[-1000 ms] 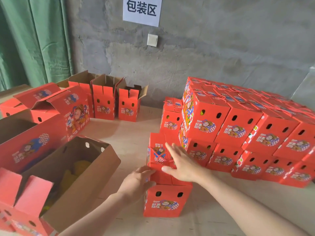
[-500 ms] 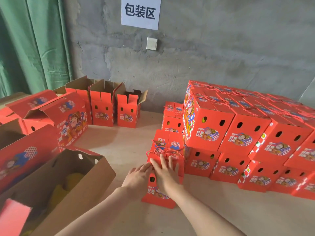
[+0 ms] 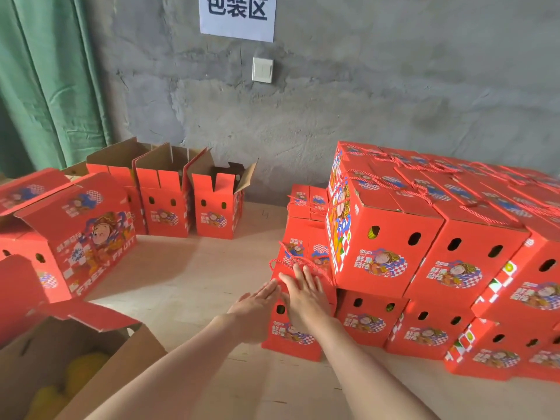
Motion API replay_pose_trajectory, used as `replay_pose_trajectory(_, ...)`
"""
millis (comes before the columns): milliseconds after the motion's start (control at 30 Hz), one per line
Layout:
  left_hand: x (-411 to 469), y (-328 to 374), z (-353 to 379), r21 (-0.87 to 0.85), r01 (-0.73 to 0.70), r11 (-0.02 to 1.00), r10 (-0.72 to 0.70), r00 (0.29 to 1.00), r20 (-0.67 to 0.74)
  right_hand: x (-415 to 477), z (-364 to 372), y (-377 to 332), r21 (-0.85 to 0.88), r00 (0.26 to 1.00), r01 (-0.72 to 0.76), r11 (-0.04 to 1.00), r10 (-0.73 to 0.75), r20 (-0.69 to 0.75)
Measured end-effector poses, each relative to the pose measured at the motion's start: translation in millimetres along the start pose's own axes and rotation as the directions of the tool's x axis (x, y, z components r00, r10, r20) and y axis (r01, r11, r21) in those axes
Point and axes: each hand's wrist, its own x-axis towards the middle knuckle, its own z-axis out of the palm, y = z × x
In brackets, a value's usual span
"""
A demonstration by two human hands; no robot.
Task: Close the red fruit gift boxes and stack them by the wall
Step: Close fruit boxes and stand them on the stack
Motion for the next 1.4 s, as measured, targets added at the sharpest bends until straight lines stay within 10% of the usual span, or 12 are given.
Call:
replay_pose_trajectory(300,30,6,-11,-0.077,0.01,0.997,-0.019,0.994,-0.107,34,3,40,-0.025,0.996,0.06,0.998,-0.062,-0.071)
replay_pose_trajectory(567,-77,-9,-11,-0.376,0.183,0.908,-0.338,0.852,-0.4,10,7,-1,-0.164,0.955,0.032,0.986,-0.078,-0.285)
replay_pose_trajectory(733,-148,-20,-25,-0.383,0.244,0.891,-0.422,0.757,-0.5,12,-31,-31,-0.177,0.994,-0.043,0.983,0.024,-0.107)
replay_pose_trajectory(833,-191,-29,-30,-0.431,0.253,0.866,-0.478,0.672,-0.566,-16,-28,-91,0.034,0.961,0.24,0.97,-0.233,-0.148)
replay_pose_trajectory(967,-242,-46,-29,-0.47,0.275,0.839,-0.533,0.592,-0.605,-80,0,-178,0.143,0.638,0.76,0.634,-0.686,-0.349)
replay_pose_trajectory(1067,-271,-59,-25,-0.499,0.291,0.816,-0.573,0.515,-0.637,-103,17,-230,0.17,0.576,0.816,0.553,-0.805,-0.147)
replay_pose_trajectory(1400,-328,-87,6,-0.485,0.332,0.809,-0.587,0.5,-0.637,-102,15,-267,-0.133,0.717,0.697,0.704,-0.68,0.155)
